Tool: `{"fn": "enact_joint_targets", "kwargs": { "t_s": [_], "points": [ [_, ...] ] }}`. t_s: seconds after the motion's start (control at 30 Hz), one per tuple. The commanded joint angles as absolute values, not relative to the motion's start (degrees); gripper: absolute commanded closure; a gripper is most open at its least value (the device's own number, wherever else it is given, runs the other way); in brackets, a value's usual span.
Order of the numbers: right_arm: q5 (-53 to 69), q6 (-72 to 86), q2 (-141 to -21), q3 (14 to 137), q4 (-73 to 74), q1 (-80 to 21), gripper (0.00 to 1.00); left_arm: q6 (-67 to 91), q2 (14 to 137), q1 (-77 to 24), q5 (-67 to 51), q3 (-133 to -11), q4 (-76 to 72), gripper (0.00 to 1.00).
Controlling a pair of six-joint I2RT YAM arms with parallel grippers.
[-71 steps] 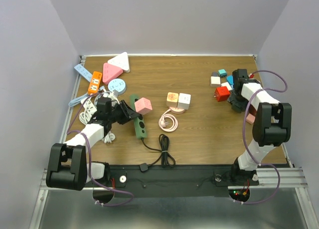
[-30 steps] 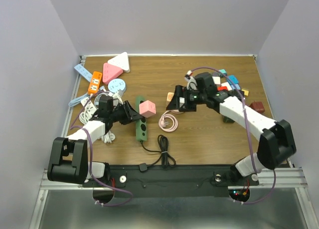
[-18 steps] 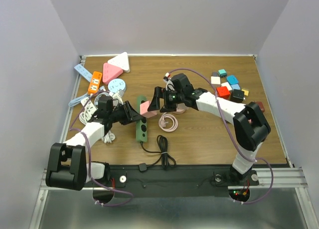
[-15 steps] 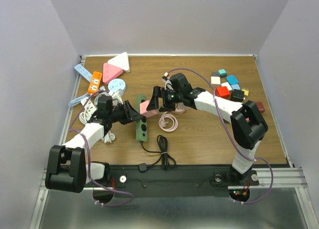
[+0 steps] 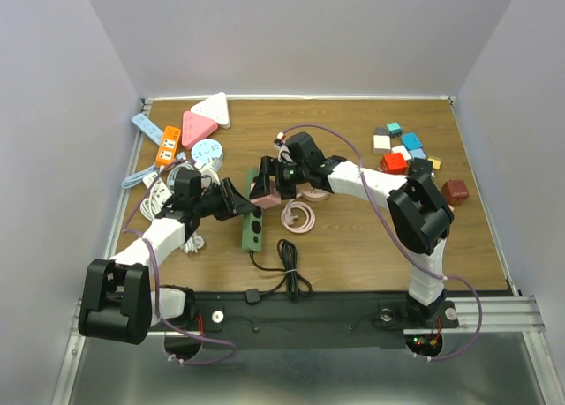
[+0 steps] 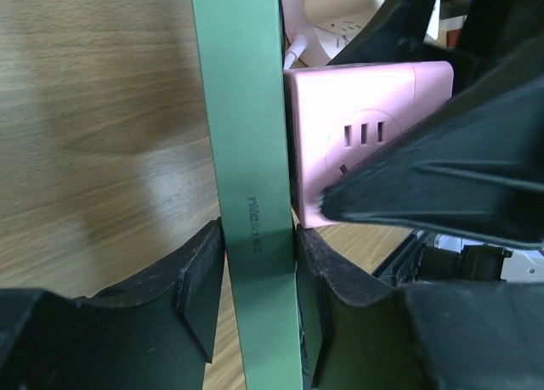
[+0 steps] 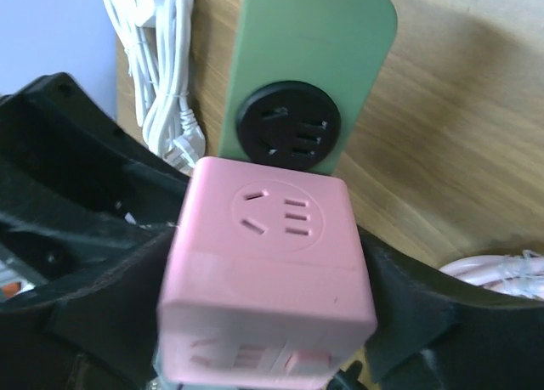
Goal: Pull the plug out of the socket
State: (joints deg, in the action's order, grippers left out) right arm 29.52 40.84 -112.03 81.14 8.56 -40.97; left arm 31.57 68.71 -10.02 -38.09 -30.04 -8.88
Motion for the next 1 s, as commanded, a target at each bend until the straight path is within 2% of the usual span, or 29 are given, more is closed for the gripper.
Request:
{"fn": "enact_joint_targets", "kwargs": {
  "t_s": [0.0, 0.07, 0.1, 0.13, 0.17, 0.2, 0.23, 0.27, 0.33, 0.43, 0.57, 0.97],
  "points": [
    [30.85, 42.01, -112.76, 82.97, 6.33, -41.92, 0.35, 32.61, 65.57, -10.46, -41.31, -32.34, -11.34, 1.00],
    [30.24, 42.10, -112.68, 82.97, 6.42, -41.84, 0.55, 32.69, 65.57, -10.46, -41.31, -32.08, -11.51, 1.00],
    [29.89, 42.27, -112.59, 82.88, 6.42, -41.92, 0.70, 32.78, 65.48, -10.46, -40.87, -31.91, -11.51, 1.00],
    [29.53, 42.28, -112.15, 82.79, 6.42, -41.84, 0.77, 32.87, 65.48, -10.46, -40.61, -31.73, -11.51, 1.00],
    [29.18, 42.45, -112.06, 82.88, 6.42, -41.84, 0.87, 32.87, 65.48, -10.46, -40.43, -31.47, -11.51, 0.87],
    [29.09, 42.54, -112.06, 82.88, 6.42, -41.84, 0.90, 32.78, 65.48, -10.46, -40.34, -31.29, -11.60, 0.87],
    [28.92, 42.71, -112.06, 82.97, 6.42, -41.84, 0.90, 32.78, 65.48, -10.46, -40.25, -31.12, -11.60, 0.67],
    [28.22, 42.98, -112.06, 83.06, 6.33, -41.84, 0.90, 32.78, 65.39, -10.46, -40.17, -30.68, -11.60, 0.58],
    [27.95, 43.94, -112.15, 83.32, 6.42, -41.84, 0.96, 32.78, 64.95, -10.55, -39.64, -30.24, -11.51, 0.44],
    [27.34, 45.26, -112.59, 84.20, 6.42, -41.84, 1.00, 32.78, 64.07, -10.63, -37.89, -29.53, -11.08, 0.36],
    [27.24, 46.49, -112.85, 85.08, 6.42, -41.92, 1.00, 32.61, 63.02, -10.81, -36.57, -28.92, -10.63, 0.30],
    [31.11, 50.09, -112.68, 87.45, 6.42, -41.84, 1.00, 30.15, 68.20, -15.72, -30.59, -31.29, -7.56, 0.30]
  ]
}}
